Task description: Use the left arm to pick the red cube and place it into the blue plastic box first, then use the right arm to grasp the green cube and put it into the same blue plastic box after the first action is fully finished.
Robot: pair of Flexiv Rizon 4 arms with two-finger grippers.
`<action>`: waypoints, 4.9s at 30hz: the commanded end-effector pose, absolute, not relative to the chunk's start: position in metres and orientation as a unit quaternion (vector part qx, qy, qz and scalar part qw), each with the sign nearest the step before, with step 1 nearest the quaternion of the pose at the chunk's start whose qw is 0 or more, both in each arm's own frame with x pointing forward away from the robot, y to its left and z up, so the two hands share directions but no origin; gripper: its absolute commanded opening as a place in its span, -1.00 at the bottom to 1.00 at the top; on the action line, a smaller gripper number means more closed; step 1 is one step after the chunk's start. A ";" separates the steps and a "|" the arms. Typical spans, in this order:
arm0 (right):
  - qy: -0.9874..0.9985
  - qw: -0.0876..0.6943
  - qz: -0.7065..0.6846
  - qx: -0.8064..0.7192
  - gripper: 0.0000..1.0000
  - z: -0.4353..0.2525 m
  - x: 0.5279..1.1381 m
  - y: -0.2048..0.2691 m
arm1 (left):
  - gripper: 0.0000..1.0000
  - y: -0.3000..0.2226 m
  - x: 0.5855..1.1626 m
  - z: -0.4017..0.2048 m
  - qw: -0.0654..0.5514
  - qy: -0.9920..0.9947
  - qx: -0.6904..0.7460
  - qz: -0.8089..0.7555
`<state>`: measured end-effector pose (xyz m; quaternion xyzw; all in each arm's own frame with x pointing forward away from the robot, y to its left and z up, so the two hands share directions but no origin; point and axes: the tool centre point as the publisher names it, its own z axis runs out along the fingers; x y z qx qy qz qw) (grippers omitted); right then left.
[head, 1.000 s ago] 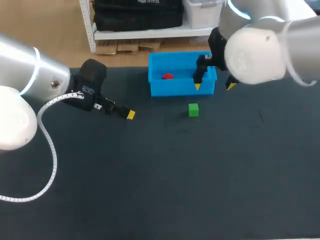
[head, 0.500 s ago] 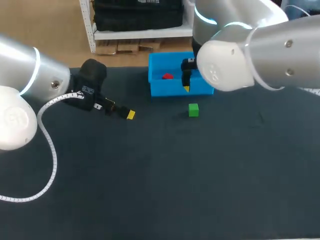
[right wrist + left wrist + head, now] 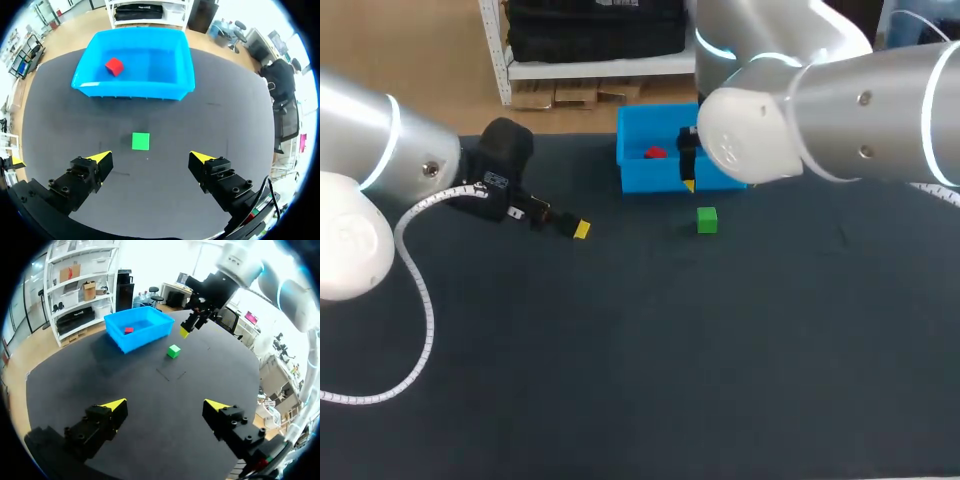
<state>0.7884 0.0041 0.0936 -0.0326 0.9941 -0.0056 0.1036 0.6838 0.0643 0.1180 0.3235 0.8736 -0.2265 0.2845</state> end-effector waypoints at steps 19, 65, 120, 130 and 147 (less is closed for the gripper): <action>0.997 0.078 -0.017 -0.023 1.00 0.061 0.797 0.012 | 1.00 0.066 0.684 0.117 0.286 0.872 0.324 -0.229; 0.998 0.054 0.009 -0.009 1.00 0.015 0.806 0.015 | 1.00 0.066 0.684 0.117 0.286 0.872 0.324 -0.229; 0.999 0.042 0.011 -0.019 -1.00 -0.001 0.804 0.017 | 1.00 0.066 0.684 0.117 0.286 0.872 0.324 -0.229; 0.998 0.051 0.016 -0.019 -1.00 0.011 0.805 0.015 | 1.00 0.066 0.684 0.117 0.286 0.872 0.324 -0.229; 0.996 0.078 0.020 -0.034 -1.00 0.070 0.798 0.017 | 1.00 0.066 0.684 0.117 0.286 0.872 0.324 -0.229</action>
